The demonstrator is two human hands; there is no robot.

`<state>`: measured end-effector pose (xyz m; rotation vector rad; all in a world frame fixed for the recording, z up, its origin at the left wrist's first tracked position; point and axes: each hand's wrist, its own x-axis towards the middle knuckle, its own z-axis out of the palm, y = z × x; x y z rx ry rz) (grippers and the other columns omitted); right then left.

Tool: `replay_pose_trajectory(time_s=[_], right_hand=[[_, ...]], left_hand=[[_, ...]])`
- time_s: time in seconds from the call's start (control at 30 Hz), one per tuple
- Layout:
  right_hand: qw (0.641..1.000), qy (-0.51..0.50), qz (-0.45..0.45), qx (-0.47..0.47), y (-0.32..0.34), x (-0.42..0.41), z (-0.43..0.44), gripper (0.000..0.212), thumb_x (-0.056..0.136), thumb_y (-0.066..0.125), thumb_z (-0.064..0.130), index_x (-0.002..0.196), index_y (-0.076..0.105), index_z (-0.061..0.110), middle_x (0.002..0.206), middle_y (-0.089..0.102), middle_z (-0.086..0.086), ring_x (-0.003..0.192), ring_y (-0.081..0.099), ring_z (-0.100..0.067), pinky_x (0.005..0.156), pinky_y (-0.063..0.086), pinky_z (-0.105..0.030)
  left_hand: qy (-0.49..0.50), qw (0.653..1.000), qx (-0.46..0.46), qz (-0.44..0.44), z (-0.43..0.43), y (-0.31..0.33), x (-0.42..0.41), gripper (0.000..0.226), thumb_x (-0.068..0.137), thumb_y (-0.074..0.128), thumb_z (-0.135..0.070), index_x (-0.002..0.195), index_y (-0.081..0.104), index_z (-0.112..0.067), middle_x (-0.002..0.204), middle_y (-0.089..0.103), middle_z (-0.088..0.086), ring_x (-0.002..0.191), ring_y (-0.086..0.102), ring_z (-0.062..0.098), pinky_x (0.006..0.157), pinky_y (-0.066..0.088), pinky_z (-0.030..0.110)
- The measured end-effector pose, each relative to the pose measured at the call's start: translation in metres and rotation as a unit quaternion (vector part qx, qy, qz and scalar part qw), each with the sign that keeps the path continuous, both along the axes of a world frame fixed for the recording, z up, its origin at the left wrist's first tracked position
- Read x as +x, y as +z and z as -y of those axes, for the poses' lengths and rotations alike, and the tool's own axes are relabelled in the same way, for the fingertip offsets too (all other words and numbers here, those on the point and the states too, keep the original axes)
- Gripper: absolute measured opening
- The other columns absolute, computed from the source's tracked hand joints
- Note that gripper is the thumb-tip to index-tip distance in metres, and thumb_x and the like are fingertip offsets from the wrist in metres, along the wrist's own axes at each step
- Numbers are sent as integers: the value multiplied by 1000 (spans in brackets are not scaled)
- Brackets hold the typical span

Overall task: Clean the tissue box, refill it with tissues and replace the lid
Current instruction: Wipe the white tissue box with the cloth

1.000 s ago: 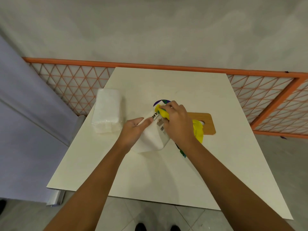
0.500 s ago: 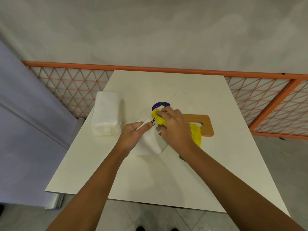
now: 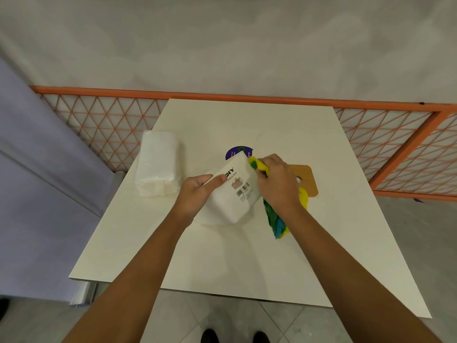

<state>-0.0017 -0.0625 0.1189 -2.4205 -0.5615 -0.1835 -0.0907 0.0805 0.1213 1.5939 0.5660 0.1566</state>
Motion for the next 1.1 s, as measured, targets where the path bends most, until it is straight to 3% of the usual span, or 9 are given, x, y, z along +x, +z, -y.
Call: replay_pose_trajectory(time_s=[0.1,0.23,0.33,0.43,0.63,0.73,0.8,0.97,1.1], right_hand=[[1000,-15,-22,7,-19,-6,16,31,87,52,5,116,62,7,114,61,-9,100,57,-29,75,39,-27],[997,-52,-30,48,-38,-33,25,33,85,52,-1,118,59,2,115,57,-11,102,56,-30,80,45,-33],[996,-56,29,70,-34,-50,19,46,78,54,-7,123,58,4,115,59,-11,98,60,-29,80,51,-32],[995,-1,86,45,-31,-65,10,47,65,53,-3,109,67,3,102,65,-11,88,65,-30,70,55,-28],[995,-23,40,89,-26,-44,16,44,73,54,-11,114,64,3,108,62,-11,94,60,-32,77,56,-39],[995,12,91,49,-26,-61,10,44,66,55,-4,107,67,4,101,65,-9,90,61,-26,70,56,-30],[991,49,120,30,-29,-70,12,45,62,55,0,104,69,7,98,67,-6,91,54,-15,63,54,-23],[996,44,53,63,-30,-41,18,42,73,53,-5,111,67,5,105,64,-10,92,62,-29,71,54,-31],[993,24,-29,114,-29,-23,27,26,85,55,-3,110,65,-2,110,62,-11,96,58,-25,78,39,-19]], left_hand=[[16,1000,3,-2,0,1,1,29,87,63,-26,79,60,2,76,52,10,62,45,16,56,34,22],[23,1000,-11,10,-2,3,1,26,88,62,-25,80,62,0,77,55,9,65,47,17,59,35,25],[26,999,-16,13,-1,2,3,28,88,62,-27,81,65,0,78,59,8,67,50,17,61,37,24],[36,999,-13,15,1,2,7,24,88,62,-26,70,66,-11,67,61,1,54,52,7,50,39,13],[27,1000,-7,14,3,0,9,34,88,61,-28,88,66,6,79,56,10,69,48,19,58,36,23],[36,999,-8,18,5,1,10,23,88,61,-28,76,67,-9,73,59,4,62,50,13,50,38,13],[37,999,-9,21,4,1,10,21,88,61,-28,75,67,-13,73,62,3,61,52,11,53,40,14],[17,1000,5,23,4,-1,8,22,89,60,-28,79,68,-10,72,62,2,62,53,11,54,40,15],[-32,998,52,15,5,-7,4,30,89,59,-31,78,67,-5,72,59,2,63,51,11,57,39,18]])
